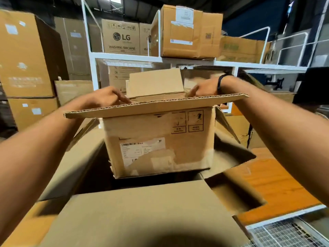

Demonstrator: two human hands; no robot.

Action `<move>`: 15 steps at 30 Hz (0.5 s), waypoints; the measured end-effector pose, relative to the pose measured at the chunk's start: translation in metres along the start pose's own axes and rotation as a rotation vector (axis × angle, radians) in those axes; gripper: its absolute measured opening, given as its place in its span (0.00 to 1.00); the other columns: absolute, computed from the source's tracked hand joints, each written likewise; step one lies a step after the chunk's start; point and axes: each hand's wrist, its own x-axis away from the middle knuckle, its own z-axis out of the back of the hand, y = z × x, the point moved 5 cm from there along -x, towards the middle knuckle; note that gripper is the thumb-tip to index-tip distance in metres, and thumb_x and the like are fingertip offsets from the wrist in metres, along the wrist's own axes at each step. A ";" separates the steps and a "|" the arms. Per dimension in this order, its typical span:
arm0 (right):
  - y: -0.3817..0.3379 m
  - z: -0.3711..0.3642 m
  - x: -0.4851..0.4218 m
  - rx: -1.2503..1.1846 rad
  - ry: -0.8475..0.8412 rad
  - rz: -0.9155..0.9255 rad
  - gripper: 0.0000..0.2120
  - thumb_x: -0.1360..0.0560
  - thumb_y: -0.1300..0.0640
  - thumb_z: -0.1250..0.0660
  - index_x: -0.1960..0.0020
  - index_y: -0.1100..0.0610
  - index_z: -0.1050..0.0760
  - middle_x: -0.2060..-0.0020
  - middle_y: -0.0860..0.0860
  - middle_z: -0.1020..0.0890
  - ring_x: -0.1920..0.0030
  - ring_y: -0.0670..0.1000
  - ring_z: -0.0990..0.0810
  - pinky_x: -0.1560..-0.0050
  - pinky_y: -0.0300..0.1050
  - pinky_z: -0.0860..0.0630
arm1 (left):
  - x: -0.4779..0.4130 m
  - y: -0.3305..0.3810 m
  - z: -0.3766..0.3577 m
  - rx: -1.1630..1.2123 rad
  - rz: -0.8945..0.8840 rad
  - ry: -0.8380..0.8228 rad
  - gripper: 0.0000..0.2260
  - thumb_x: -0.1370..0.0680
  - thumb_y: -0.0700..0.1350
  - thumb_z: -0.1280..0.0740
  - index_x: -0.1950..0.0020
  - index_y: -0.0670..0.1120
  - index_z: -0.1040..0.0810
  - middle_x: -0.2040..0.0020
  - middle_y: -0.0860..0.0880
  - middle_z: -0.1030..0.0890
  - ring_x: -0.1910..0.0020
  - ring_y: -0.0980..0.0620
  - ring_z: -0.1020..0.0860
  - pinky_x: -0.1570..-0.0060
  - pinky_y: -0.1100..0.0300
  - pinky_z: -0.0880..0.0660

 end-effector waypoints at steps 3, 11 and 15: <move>0.002 -0.015 0.002 -0.011 -0.043 0.003 0.15 0.21 0.59 0.40 0.35 0.52 0.25 0.38 0.53 0.24 0.40 0.57 0.24 0.39 0.58 0.25 | -0.002 -0.006 -0.019 0.010 0.012 -0.047 0.20 0.22 0.27 0.47 0.53 0.41 0.16 0.44 0.45 0.21 0.46 0.49 0.26 0.46 0.63 0.30; -0.025 -0.025 -0.017 -0.004 -0.012 0.058 0.17 0.23 0.58 0.43 0.37 0.56 0.25 0.40 0.60 0.24 0.46 0.62 0.21 0.51 0.59 0.19 | 0.010 -0.041 -0.007 -0.136 0.070 -0.013 0.27 0.27 0.23 0.52 0.42 0.42 0.21 0.42 0.48 0.25 0.42 0.46 0.27 0.43 0.56 0.30; -0.040 -0.035 -0.024 0.004 -0.023 0.087 0.20 0.28 0.56 0.41 0.37 0.55 0.25 0.39 0.59 0.25 0.44 0.61 0.22 0.47 0.59 0.21 | 0.018 -0.059 0.019 -0.163 0.095 0.010 0.24 0.26 0.26 0.50 0.47 0.41 0.17 0.41 0.39 0.22 0.43 0.39 0.26 0.42 0.46 0.29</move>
